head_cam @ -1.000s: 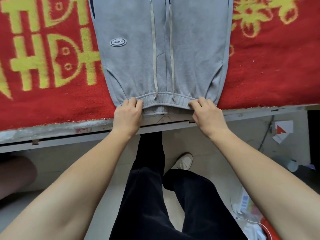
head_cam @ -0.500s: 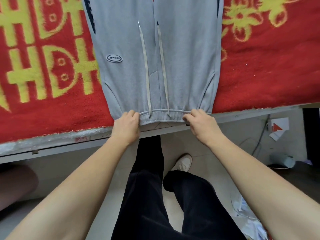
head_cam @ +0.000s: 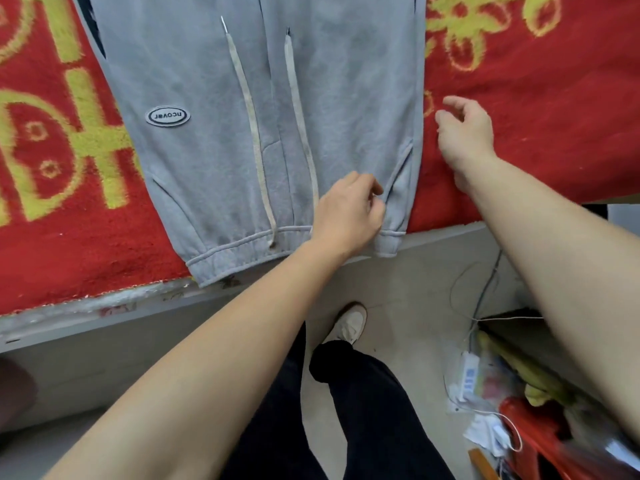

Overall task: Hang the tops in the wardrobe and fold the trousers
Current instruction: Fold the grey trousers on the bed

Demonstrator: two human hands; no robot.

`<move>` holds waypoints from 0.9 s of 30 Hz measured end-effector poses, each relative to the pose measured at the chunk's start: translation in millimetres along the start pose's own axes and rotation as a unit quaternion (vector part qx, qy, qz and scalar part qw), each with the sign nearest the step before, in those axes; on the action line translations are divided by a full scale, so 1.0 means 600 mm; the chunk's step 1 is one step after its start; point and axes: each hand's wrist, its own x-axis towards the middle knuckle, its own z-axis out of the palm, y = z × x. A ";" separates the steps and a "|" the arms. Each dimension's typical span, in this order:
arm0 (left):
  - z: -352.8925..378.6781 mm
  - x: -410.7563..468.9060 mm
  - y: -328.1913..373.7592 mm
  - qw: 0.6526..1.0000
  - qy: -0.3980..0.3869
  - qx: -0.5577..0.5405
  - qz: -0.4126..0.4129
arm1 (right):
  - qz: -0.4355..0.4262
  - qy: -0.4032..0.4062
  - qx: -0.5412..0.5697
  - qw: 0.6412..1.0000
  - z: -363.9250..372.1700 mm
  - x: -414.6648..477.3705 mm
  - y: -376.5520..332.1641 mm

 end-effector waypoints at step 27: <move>-0.275 -0.116 -0.167 0.811 -0.027 -0.521 -0.263 | -0.152 -0.266 0.073 0.949 0.216 -0.134 -0.389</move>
